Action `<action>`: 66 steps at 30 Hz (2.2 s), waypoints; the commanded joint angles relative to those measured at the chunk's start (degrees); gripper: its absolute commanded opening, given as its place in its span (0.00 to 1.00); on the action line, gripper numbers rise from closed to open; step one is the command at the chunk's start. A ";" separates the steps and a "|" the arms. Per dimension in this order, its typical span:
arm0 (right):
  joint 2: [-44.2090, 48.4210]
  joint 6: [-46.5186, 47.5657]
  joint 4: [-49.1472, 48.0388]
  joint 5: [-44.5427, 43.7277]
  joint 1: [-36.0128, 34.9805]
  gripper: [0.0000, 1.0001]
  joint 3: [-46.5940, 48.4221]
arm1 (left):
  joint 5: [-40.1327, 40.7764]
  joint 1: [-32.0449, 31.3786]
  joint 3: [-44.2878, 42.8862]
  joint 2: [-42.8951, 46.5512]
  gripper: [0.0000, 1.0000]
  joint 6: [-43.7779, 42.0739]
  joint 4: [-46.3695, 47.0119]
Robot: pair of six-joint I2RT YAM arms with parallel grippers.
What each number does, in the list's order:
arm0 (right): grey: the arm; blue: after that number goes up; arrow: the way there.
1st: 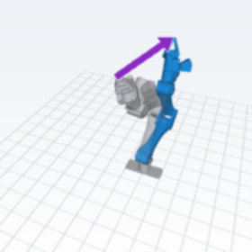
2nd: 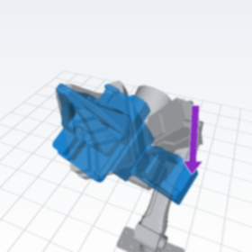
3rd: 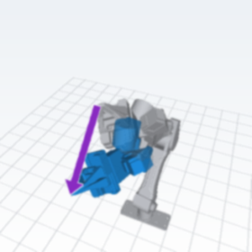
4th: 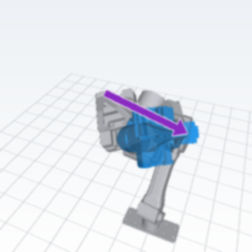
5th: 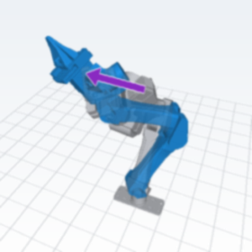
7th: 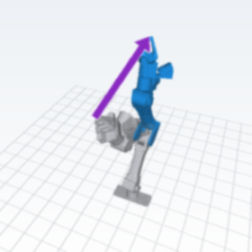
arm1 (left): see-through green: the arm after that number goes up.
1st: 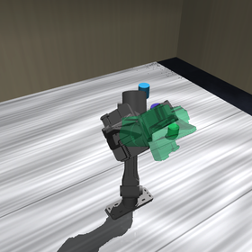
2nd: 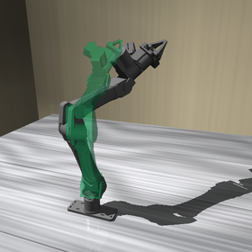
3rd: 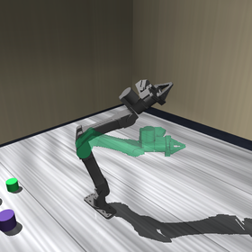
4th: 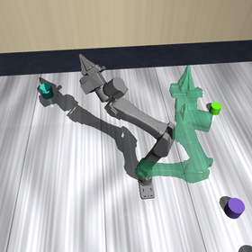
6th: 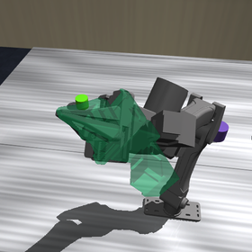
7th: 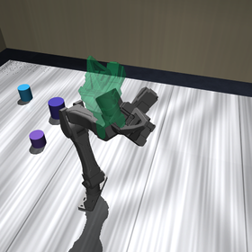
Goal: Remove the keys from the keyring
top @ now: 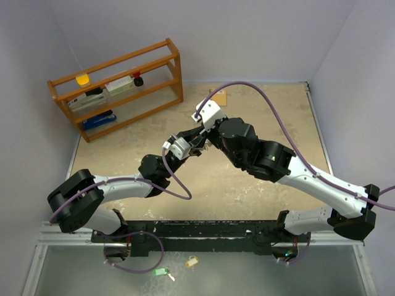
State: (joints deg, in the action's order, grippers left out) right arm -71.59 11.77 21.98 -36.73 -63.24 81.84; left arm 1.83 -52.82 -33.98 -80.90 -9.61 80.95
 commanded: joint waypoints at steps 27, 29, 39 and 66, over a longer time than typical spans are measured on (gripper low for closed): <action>1.52 0.05 -2.22 -0.59 -0.04 0.00 2.06 | 12.73 0.26 -2.43 5.30 0.00 -8.27 -12.12; 1.29 -0.09 -1.90 -0.27 0.02 0.00 2.25 | 14.66 0.26 -3.48 5.70 0.00 -11.03 -14.60; 0.31 -1.49 -1.05 1.80 -0.04 0.00 2.11 | 19.53 0.26 -6.06 6.54 0.00 -15.00 -18.70; -3.10 -6.13 2.79 8.30 -0.04 0.00 0.34 | 23.60 0.26 -3.20 12.61 0.00 -16.50 -7.31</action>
State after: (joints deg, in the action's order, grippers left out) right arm -74.94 7.07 19.64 -30.11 -62.67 81.84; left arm 18.28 -54.13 -36.62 -71.96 -23.53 66.26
